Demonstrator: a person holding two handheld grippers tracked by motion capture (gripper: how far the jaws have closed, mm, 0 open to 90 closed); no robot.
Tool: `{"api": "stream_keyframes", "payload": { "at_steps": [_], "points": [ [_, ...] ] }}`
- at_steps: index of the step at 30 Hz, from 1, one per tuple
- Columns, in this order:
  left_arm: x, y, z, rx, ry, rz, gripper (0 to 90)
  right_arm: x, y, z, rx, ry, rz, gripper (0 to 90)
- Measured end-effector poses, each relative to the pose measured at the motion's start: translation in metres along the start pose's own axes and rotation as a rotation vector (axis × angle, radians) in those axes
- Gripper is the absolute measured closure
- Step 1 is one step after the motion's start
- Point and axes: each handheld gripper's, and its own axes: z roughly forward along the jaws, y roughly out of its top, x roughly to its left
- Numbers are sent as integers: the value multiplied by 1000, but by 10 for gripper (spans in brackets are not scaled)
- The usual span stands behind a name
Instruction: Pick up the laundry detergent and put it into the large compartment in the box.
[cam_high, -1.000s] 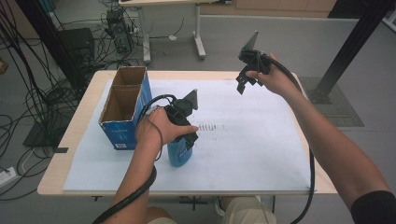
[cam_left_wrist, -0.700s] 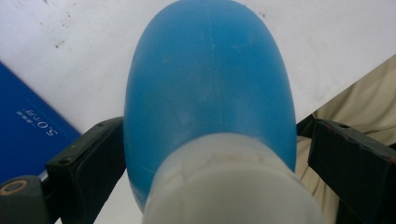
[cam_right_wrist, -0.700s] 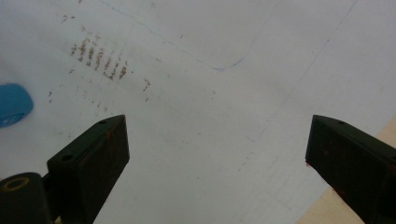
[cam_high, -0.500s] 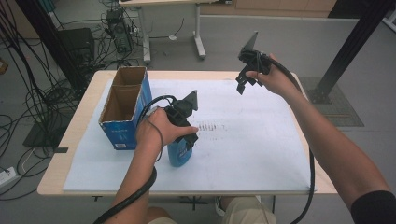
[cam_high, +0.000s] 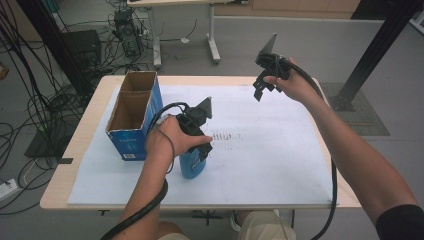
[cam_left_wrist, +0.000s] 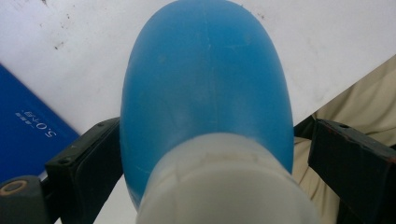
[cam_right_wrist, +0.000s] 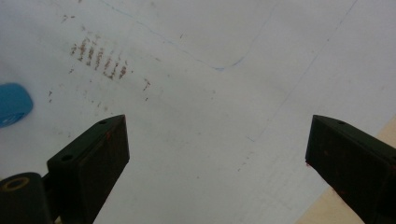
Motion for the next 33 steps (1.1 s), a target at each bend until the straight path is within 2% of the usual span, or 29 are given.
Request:
{"api": "stream_keyframes", "payload": {
  "at_steps": [33],
  "points": [
    [-3,-1,-4,-16,4,4,60,1,-2,-1,-6,2,-9,62]
  ]
}}
